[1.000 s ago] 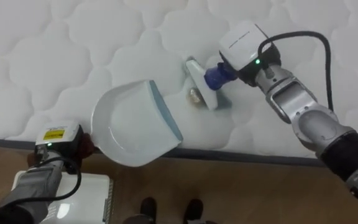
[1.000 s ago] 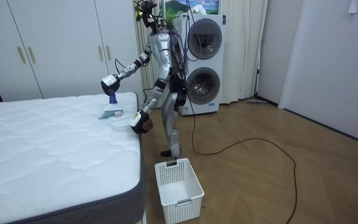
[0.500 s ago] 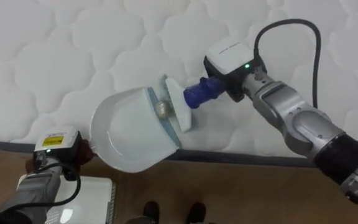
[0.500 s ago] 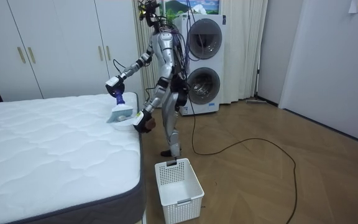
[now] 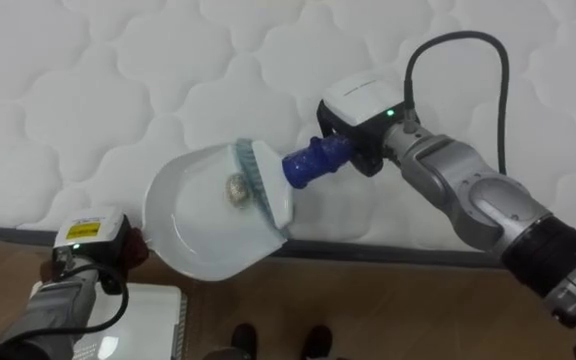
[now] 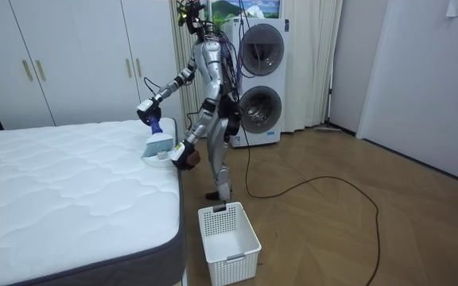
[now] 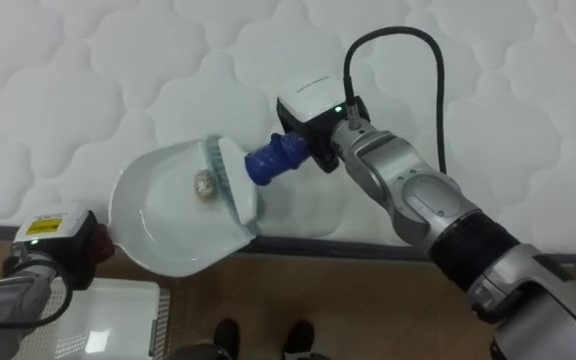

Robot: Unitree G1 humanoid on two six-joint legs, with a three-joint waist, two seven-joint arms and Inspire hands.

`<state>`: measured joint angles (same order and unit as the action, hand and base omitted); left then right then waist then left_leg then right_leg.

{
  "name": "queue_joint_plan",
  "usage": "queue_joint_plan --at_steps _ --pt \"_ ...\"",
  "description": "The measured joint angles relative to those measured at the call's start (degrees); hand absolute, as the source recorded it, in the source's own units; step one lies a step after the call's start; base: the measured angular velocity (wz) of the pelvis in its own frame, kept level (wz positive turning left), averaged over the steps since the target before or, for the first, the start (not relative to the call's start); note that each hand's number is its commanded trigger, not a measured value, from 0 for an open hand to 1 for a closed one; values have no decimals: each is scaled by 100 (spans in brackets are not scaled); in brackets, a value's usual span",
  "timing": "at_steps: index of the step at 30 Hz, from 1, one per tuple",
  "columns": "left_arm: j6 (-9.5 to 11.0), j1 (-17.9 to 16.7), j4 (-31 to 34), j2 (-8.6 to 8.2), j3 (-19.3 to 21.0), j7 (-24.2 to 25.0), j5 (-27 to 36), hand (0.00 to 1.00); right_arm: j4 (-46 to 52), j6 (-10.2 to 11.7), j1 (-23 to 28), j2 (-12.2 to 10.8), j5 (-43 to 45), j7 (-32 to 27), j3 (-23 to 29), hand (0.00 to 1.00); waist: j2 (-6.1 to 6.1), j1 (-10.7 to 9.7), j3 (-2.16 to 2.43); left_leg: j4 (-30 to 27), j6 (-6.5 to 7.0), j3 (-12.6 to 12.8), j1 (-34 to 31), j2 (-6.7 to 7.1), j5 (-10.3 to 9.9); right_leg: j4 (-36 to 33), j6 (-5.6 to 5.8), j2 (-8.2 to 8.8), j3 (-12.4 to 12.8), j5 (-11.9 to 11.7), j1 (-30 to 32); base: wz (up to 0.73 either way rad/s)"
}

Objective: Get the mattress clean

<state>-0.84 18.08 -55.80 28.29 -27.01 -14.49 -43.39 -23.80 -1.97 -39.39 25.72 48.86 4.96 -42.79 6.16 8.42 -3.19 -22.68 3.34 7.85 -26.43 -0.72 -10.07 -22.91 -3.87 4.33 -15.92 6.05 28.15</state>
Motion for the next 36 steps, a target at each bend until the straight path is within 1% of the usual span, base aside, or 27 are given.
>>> queue_joint_plan --at_steps 1,3,4,6,9,14,19,23,26,28,30,32,36 --pt "2 0 -1 -7 1 -1 0 100 0 24 0 -18 0 20 30 100 -9 0 -1 0 0 -1 0 2 0 -2 0 3 0 0 1 0" --pt "4 5 -27 -36 5 -3 0 100 5 152 0 -104 -33 49 134 100 -46 -6 -1 1 1 -2 1 11 0 -20 0 12 1 0 11 0" --pt "6 11 -39 -48 5 -3 0 100 12 187 0 -113 -63 57 140 100 -56 -6 -1 1 2 -3 2 13 0 -26 0 15 1 1 11 0" --pt "13 17 -64 -81 6 -3 -2 100 18 369 2 -152 -275 119 140 100 -83 -5 1 1 3 -3 8 19 1 -42 -2 23 0 5 13 0" --pt "49 24 -108 -99 25 -1 -2 100 18 504 14 -249 -423 169 140 100 -85 -7 0 -6 5 -3 9 28 3 -83 -8 41 -2 23 24 0" --pt "97 23 -151 -119 42 6 2 100 16 634 33 -311 -569 173 132 100 -87 -5 0 -7 14 1 10 36 8 -96 -6 56 -9 28 24 0" --pt "120 26 -152 -120 41 10 3 100 -25 642 108 -267 -570 172 133 100 -87 -7 0 -6 16 -9 5 40 9 -95 -5 70 -55 31 20 0" --pt "153 19 -183 -120 43 7 9 100 -219 749 140 -181 -573 171 132 100 -84 -16 1 2 16 -17 11 47 9 -116 -5 78 -48 55 14 1" --pt "237 -18 -209 -102 41 -22 4 100 -469 836 163 -14 -613 140 132 100 -81 -15 2 5 16 -39 8 57 9 -133 -6 89 -64 80 12 5" --pt "247 -73 -199 -97 42 -28 -2 100 -629 830 169 114 -576 139 133 100 -79 -5 4 5 16 -38 13 66 9 -133 -5 97 -60 97 12 0" --pt "306 -137 -153 -82 143 -5 -3 100 -772 823 173 326 -587 120 135 100 -67 -6 7 3 15 -39 10 69 9 -131 -6 99 -55 116 12 0" --pt "349 -136 -154 -49 157 26 -2 100 -822 819 173 445 -609 105 136 100 -59 -11 12 4 15 -36 15 69 9 -131 -8 97 -46 121 12 0" --pt "410 -137 -153 -18 161 46 4 100 -1046 837 179 538 -826 -37 138 100 -36 -20 12 -2 15 -27 21 67 9 -133 -2 97 -38 130 1 0"
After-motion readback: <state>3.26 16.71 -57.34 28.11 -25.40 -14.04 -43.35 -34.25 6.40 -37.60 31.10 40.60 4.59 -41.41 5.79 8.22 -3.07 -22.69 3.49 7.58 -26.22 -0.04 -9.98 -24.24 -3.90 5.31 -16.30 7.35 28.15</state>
